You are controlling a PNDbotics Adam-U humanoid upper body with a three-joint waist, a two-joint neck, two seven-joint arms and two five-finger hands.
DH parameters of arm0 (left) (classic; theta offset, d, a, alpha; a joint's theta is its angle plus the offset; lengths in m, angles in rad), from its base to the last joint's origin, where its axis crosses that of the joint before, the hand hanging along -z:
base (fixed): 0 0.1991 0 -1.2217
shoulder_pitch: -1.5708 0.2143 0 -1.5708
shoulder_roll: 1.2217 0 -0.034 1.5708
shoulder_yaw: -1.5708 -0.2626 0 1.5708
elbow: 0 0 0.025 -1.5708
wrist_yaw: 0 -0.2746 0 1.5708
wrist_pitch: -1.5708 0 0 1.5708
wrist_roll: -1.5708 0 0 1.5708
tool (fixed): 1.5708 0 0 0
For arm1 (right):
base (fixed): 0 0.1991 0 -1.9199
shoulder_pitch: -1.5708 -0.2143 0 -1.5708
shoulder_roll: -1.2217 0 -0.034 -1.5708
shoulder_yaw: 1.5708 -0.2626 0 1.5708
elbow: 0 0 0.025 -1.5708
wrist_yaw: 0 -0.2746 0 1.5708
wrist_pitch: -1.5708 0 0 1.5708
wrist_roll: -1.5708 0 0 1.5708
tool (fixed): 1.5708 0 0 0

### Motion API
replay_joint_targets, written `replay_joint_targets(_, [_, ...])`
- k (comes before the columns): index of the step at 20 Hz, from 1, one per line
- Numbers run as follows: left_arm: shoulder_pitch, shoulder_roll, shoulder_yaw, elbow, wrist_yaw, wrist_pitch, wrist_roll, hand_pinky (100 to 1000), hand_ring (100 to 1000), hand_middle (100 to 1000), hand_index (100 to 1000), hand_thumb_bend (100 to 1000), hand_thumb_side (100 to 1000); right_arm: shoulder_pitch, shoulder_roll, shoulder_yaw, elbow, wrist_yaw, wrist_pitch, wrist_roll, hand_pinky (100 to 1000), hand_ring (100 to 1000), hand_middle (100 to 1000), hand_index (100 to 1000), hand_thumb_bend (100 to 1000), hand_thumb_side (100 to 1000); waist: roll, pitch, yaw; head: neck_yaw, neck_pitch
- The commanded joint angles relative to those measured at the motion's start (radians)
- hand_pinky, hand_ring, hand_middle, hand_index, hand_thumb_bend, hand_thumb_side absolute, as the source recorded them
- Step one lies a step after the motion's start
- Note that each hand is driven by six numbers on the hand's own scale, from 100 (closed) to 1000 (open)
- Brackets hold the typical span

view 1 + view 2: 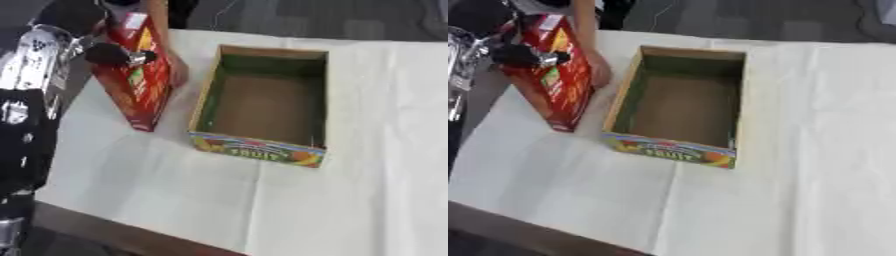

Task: Pick up objects on the table and place them in the box.

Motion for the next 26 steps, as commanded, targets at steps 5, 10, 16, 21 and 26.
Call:
replay_joint_targets(5, [0.016, 0.098, 0.016, 0.007, -0.021, 0.025, 0.028, 100, 367, 424, 582, 685, 1000, 0.001, -0.012, -0.002, -0.003, 0.001, -0.004, -0.001, 466, 591, 655, 746, 100, 1000, 0.0, -0.006, 0.003, 0.008, 0.0])
replay_joint_targets(10, [0.015, 0.124, 0.021, 0.005, -0.01, 0.048, 0.035, 100, 366, 422, 580, 686, 1000, 0.004, -0.014, -0.001, -0.001, 0.001, -0.003, -0.003, 466, 590, 655, 746, 100, 1000, 0.0, -0.008, 0.007, 0.01, 0.0])
replay_joint_targets(16, [0.012, 0.115, 0.019, 0.004, 0.001, 0.043, 0.029, 100, 365, 420, 579, 649, 1000, 0.002, -0.011, -0.001, -0.001, 0.0, -0.009, -0.004, 467, 592, 656, 746, 100, 1000, -0.003, -0.008, 0.004, 0.01, 0.0])
replay_joint_targets(21, [0.011, 0.109, 0.025, -0.002, 0.017, 0.04, 0.026, 100, 363, 421, 580, 633, 1000, 0.0, -0.011, -0.001, -0.003, -0.001, -0.014, -0.004, 468, 593, 656, 746, 100, 1000, -0.004, -0.007, 0.004, 0.007, 0.0])
replay_joint_targets(26, [0.011, 0.102, 0.025, -0.006, 0.024, 0.035, 0.021, 100, 362, 419, 580, 627, 1000, 0.0, -0.012, -0.001, -0.004, -0.001, -0.017, -0.003, 468, 593, 657, 747, 100, 1000, -0.003, -0.005, 0.003, 0.005, 0.0])
